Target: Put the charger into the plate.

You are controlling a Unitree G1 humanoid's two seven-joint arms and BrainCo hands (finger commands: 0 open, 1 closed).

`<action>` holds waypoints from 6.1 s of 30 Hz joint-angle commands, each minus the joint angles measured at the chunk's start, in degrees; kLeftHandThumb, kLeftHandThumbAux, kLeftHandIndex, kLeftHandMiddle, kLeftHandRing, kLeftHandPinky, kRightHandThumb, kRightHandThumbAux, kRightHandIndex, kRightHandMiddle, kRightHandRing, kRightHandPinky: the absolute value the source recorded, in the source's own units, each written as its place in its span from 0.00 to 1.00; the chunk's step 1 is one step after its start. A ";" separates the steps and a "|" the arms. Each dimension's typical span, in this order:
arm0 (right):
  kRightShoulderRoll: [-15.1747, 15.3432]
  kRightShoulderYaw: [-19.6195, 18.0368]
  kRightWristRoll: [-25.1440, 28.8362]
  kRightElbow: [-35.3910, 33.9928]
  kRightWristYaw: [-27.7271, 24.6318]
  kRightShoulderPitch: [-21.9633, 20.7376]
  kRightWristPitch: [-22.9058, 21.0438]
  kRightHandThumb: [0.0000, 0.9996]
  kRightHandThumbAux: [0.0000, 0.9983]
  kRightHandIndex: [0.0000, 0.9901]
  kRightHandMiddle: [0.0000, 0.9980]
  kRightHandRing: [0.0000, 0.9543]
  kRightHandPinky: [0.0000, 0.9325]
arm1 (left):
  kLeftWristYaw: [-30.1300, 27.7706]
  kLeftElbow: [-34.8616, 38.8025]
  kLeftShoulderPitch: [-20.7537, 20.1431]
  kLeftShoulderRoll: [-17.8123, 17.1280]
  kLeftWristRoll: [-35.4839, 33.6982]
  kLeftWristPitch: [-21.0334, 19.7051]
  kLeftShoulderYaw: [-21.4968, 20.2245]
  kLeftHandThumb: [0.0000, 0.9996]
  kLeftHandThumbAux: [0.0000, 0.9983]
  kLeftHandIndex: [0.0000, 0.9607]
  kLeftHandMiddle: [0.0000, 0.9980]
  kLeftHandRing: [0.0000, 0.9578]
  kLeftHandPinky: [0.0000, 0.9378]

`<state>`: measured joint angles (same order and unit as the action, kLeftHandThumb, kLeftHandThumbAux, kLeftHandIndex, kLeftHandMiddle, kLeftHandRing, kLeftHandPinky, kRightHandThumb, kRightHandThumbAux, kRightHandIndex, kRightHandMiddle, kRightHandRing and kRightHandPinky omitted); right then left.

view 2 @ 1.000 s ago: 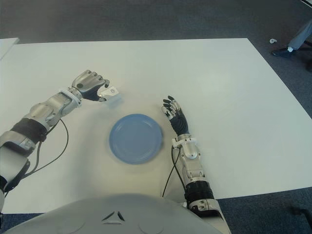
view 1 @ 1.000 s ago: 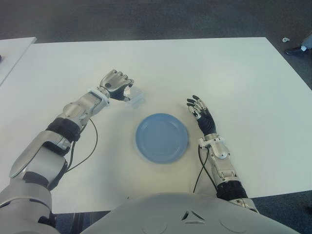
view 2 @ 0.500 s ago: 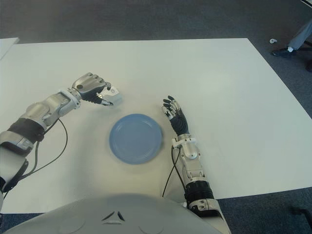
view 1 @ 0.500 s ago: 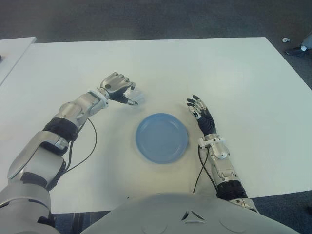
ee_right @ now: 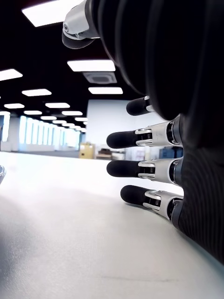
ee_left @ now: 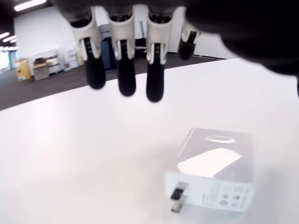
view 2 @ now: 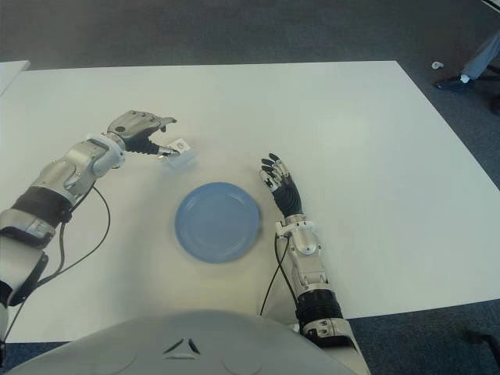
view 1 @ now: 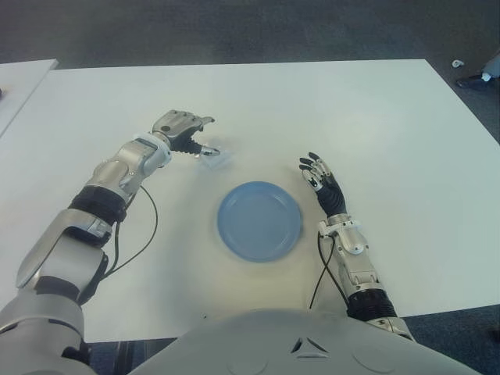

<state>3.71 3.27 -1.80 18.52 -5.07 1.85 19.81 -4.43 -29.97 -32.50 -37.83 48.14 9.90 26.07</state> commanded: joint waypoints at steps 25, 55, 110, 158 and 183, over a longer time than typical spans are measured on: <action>0.38 -0.52 0.25 4.12 -1.24 0.40 0.16 0.00 0.39 0.08 0.20 0.18 0.11 | -2.88 13.35 8.10 4.34 4.29 -22.41 -1.31 0.16 0.09 0.00 0.00 0.00 0.00; 0.28 -0.86 0.81 4.29 -1.90 0.14 0.08 0.00 0.39 0.08 0.19 0.17 0.12 | 2.49 11.99 12.74 12.72 7.64 -36.06 -0.13 0.20 0.13 0.00 0.00 0.00 0.00; 0.02 -0.65 0.65 2.44 -1.58 0.95 -0.57 0.00 0.39 0.10 0.20 0.18 0.13 | 6.71 -4.04 7.65 15.02 7.23 -24.65 6.22 0.18 0.14 0.00 0.00 0.00 0.00; 0.13 -0.64 0.70 1.92 -1.90 0.98 -0.85 0.00 0.39 0.10 0.20 0.18 0.13 | 15.17 -13.40 3.06 12.47 7.73 -14.99 9.10 0.24 0.13 0.00 0.00 0.00 0.00; -0.41 -0.41 0.48 1.29 -1.16 1.05 -1.63 0.00 0.40 0.10 0.21 0.18 0.12 | 11.08 -11.40 3.37 12.30 1.60 -14.01 5.55 0.68 0.64 0.43 0.66 0.66 0.68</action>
<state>3.42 2.82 -1.03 18.88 -6.44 1.68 20.36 8.95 -41.39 -30.41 -25.37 50.60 -3.03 32.22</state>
